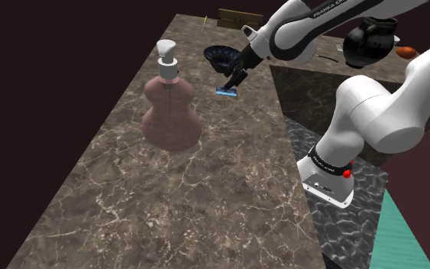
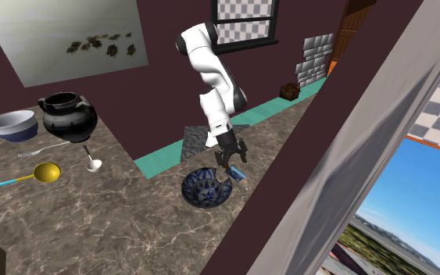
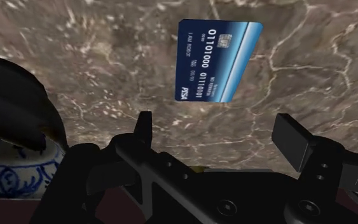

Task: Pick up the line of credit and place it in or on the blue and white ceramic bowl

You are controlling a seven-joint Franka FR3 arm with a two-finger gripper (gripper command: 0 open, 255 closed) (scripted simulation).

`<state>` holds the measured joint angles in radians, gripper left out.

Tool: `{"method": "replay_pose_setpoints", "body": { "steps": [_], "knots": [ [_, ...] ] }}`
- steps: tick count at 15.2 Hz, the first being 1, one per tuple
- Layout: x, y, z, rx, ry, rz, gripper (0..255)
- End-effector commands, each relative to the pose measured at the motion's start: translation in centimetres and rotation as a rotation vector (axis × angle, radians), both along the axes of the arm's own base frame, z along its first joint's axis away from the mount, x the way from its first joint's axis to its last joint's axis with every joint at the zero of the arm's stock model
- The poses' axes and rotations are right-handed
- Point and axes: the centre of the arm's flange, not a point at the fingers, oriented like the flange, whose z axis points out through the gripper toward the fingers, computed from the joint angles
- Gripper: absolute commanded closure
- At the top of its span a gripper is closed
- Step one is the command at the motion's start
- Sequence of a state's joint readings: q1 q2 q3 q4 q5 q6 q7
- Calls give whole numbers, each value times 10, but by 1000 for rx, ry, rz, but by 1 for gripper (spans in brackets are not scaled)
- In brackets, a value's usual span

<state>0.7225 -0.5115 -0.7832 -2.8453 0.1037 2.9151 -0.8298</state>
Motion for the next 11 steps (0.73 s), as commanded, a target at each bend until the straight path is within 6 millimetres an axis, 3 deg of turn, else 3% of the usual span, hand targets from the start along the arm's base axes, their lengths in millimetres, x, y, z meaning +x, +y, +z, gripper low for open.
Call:
{"method": "replay_pose_setpoints", "body": {
  "steps": [1, 5, 11],
  "knots": [
    [4, 3, -10, -1, -6, 5, 0],
    [15, 11, -30, -1, -6, 5, 0],
    [15, 11, -30, -1, -6, 5, 0]
  ]
}}
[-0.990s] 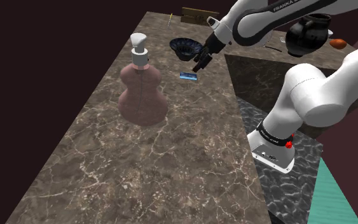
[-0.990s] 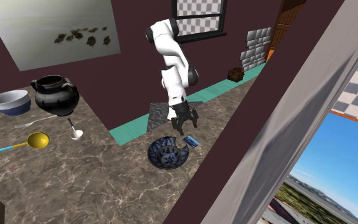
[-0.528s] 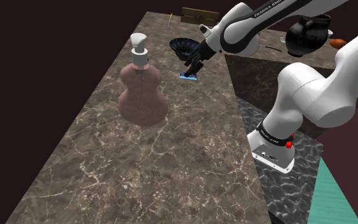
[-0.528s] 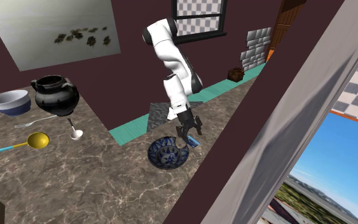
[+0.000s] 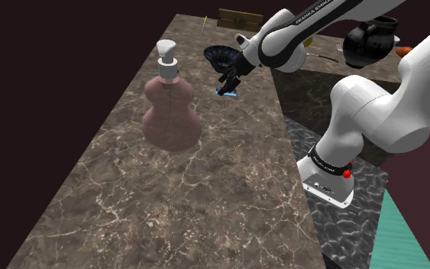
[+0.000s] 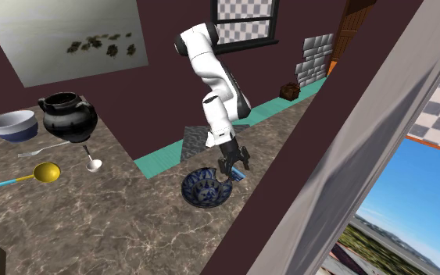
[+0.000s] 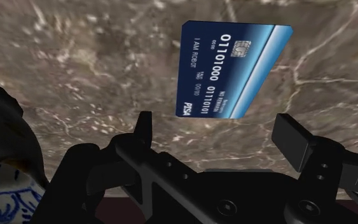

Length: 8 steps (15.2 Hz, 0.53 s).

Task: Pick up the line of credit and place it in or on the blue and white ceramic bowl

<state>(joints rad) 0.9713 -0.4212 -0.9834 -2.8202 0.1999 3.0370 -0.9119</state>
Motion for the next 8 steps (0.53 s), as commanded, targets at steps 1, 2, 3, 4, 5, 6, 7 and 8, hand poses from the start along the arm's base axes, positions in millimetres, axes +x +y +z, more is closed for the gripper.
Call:
{"method": "replay_pose_setpoints", "body": {
  "steps": [1, 2, 3, 4, 5, 6, 7, 8],
  "knots": [
    [0, 0, 0, 0, 0, 0, 0],
    [0, 0, 0, 0, 0, 0, 0],
    [0, 0, 0, 0, 0, 0, 255],
    [0, 0, 0, 0, 0, 0, 255],
    [0, 0, 0, 0, 0, 0, 255],
    [0, 0, 0, 0, 0, 0, 255],
    [0, 0, 0, 0, 0, 0, 255],
    [0, 0, 0, 0, 0, 0, 255]
  ]
}}
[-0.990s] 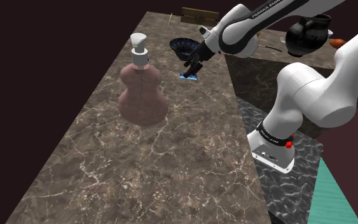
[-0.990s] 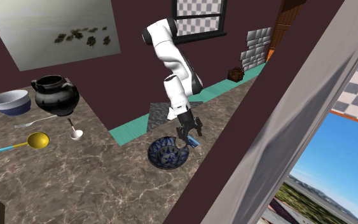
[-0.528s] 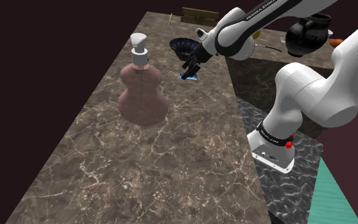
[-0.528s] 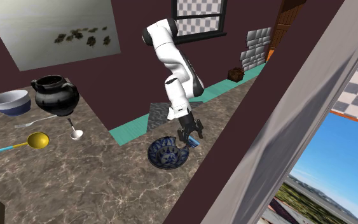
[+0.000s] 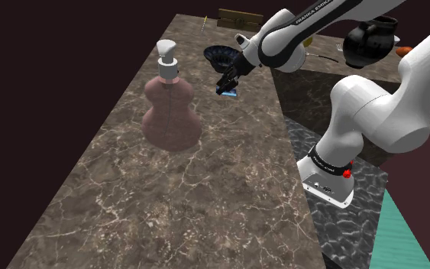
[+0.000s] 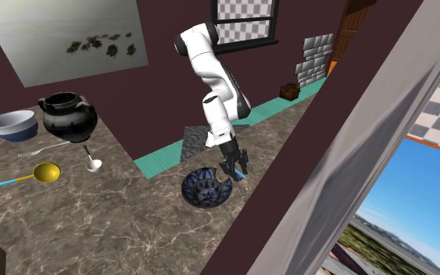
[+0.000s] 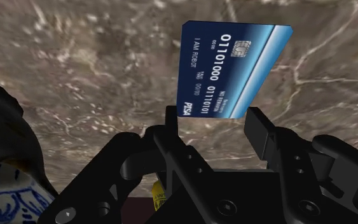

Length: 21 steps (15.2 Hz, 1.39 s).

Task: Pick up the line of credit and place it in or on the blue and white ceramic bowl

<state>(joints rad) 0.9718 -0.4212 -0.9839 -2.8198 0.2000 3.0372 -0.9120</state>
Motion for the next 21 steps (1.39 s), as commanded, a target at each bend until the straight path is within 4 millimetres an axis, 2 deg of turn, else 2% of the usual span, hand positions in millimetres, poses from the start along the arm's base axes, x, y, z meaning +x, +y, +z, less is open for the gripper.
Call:
{"method": "replay_pose_setpoints", "body": {
  "steps": [1, 4, 21],
  "knots": [
    [0, 0, 0, 0, 0, 0, 255],
    [0, 0, 0, 0, 0, 0, 255],
    [0, 0, 90, 0, 0, 0, 255]
  ]
}}
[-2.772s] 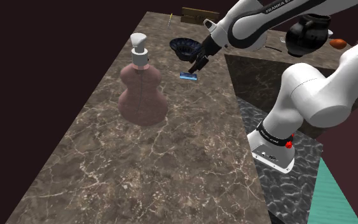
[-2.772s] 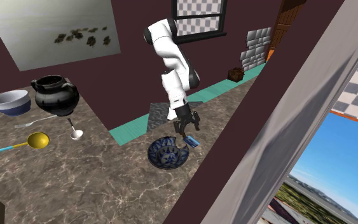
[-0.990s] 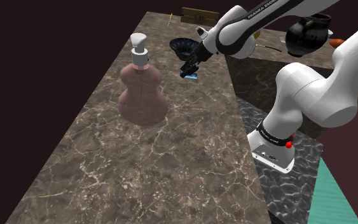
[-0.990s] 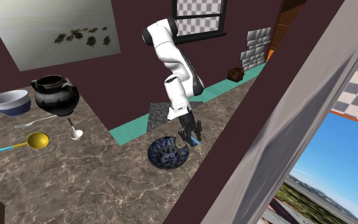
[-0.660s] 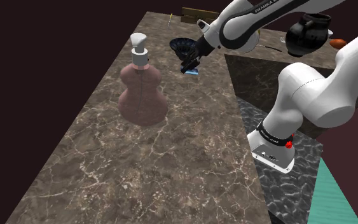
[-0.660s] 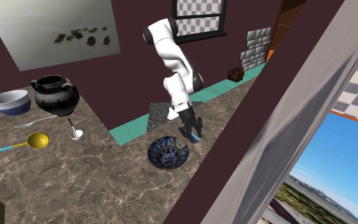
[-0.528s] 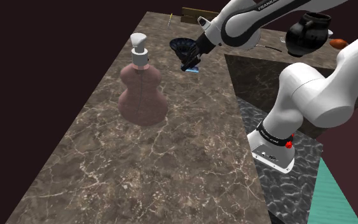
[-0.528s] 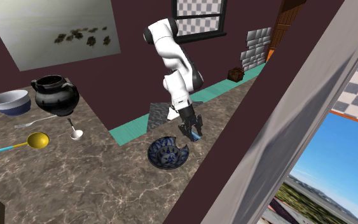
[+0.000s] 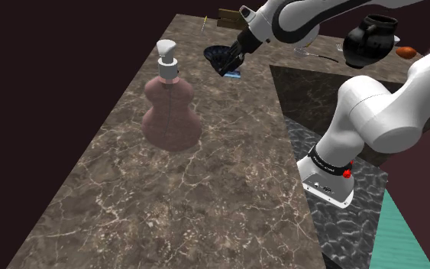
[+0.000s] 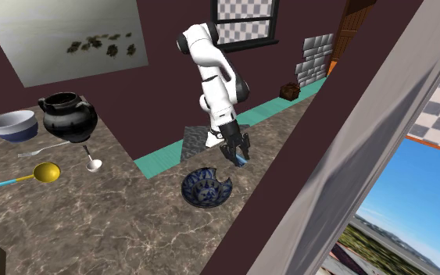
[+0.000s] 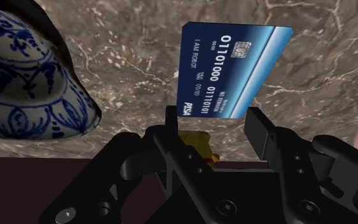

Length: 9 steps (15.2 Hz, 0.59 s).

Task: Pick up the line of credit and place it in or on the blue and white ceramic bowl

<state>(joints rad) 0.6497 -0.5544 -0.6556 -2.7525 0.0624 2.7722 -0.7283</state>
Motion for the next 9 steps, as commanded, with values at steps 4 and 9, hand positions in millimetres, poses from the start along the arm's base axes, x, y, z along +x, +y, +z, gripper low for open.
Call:
{"method": "replay_pose_setpoints", "body": {
  "steps": [4, 9],
  "knots": [
    [0, -1, 28, 0, 0, 0, 255],
    [0, -1, 54, 0, 0, 0, 255]
  ]
}}
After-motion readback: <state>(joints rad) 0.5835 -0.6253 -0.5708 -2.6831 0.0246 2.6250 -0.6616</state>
